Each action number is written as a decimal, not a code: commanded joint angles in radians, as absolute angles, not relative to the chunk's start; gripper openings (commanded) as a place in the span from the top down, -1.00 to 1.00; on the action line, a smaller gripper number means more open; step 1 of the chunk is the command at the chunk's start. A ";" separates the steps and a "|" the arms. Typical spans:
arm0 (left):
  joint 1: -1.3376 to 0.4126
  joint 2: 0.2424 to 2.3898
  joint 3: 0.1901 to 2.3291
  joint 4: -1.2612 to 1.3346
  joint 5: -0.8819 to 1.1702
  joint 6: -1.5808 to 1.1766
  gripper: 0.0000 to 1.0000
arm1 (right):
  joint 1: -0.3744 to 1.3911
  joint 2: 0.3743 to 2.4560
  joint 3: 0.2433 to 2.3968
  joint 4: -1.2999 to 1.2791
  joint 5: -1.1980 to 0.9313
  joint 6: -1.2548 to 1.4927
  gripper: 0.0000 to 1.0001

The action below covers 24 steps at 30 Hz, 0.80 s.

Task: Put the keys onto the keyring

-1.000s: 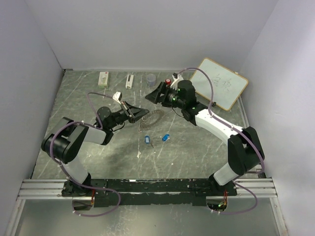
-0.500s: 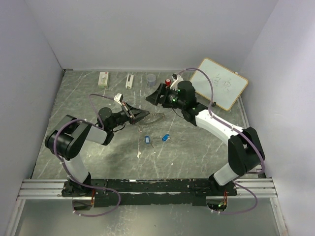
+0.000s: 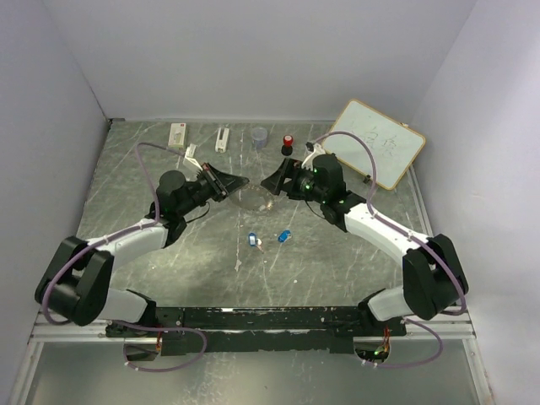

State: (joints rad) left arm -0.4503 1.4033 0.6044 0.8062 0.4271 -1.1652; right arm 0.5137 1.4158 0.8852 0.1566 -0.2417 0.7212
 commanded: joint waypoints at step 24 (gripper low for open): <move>-0.469 1.412 0.701 0.569 0.337 -0.908 0.86 | 0.576 1.404 0.800 0.292 -0.284 0.529 -0.57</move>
State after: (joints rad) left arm -0.4622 1.4029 0.6605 0.5251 0.3191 -0.9192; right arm 0.5392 1.4250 0.7959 0.3088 -0.3012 0.6086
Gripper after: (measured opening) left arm 0.075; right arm 0.788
